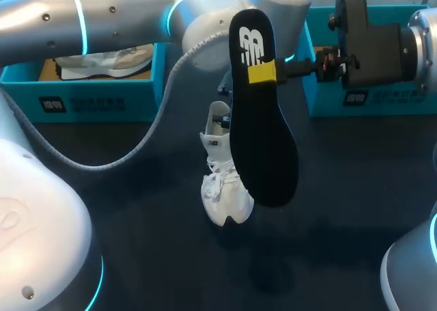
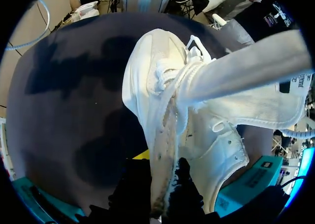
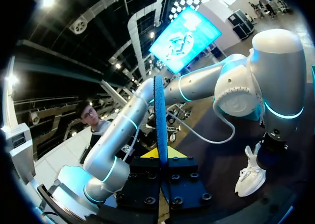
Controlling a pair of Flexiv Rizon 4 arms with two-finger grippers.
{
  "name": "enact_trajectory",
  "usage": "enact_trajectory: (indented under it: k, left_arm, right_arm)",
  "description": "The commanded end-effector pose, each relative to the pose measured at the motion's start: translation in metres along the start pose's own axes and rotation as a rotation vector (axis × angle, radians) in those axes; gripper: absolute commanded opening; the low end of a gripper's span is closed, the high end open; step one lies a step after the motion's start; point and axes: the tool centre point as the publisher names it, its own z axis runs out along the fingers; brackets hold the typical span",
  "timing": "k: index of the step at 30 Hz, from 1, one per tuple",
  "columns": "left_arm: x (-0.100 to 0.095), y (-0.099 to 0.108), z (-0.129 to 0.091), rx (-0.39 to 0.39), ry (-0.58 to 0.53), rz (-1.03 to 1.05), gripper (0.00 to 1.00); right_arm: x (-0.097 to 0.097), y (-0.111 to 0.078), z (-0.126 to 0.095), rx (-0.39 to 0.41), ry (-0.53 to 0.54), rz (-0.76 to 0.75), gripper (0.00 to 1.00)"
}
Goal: Take the shoe out of the shoebox, open the shoe tongue, remove and reinsert the insole, then place the shoe into the shoebox
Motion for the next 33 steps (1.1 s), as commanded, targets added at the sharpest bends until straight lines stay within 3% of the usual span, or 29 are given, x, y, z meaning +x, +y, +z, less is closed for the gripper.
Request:
enact_trajectory:
  k: [1, 21, 22, 23, 24, 29, 33]
  left_arm:
    - [-0.018, 0.007, 0.010, 0.018, 0.029, -0.004, 0.00]
    - [-0.030, -0.004, 0.044, 0.032, 0.072, 0.020, 0.00]
    - [-0.030, -0.005, 0.042, 0.033, 0.072, 0.021, 0.29]
    - [-0.030, -0.006, 0.041, 0.033, 0.072, 0.023, 0.71]
    - [-0.030, -0.007, 0.039, 0.031, 0.067, 0.023, 1.00]
    - [-0.027, -0.007, 0.027, 0.041, 0.042, 0.011, 1.00]
    - [-0.021, -0.003, 0.002, 0.024, -0.010, -0.008, 1.00]
  right_arm:
    - [-0.001, 0.002, 0.004, 0.002, -0.001, 0.002, 0.00]
    - [-0.001, 0.002, 0.004, 0.002, -0.001, 0.002, 0.00]
    - [-0.001, 0.002, 0.004, 0.002, -0.001, 0.002, 0.00]
    - [-0.001, 0.002, 0.004, 0.002, -0.001, 0.002, 0.00]
    - [-0.001, 0.002, 0.004, 0.002, -0.001, 0.002, 0.00]
    - [-0.001, 0.002, 0.004, 0.002, -0.001, 0.002, 0.00]
    - [-0.001, 0.002, 0.004, 0.002, -0.001, 0.002, 0.00]
